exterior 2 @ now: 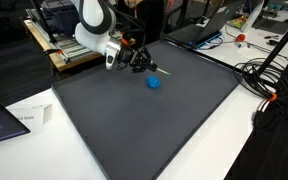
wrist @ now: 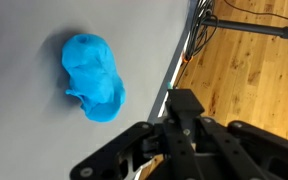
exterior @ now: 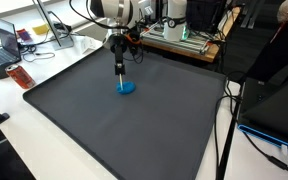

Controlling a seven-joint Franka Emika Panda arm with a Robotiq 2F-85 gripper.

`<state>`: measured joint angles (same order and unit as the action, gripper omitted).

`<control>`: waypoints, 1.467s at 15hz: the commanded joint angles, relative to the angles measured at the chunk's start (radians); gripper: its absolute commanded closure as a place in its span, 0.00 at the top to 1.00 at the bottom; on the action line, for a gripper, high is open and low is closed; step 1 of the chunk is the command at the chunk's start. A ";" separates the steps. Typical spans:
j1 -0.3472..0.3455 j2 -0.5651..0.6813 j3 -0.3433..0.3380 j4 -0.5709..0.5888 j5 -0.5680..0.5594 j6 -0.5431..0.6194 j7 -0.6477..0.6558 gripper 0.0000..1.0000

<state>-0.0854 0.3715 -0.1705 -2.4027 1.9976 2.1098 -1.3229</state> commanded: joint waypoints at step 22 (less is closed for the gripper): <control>-0.006 0.351 0.018 0.555 -0.496 -0.043 0.555 0.03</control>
<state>-0.0596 0.6632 -0.1595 -1.9438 1.5870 2.1155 -0.8625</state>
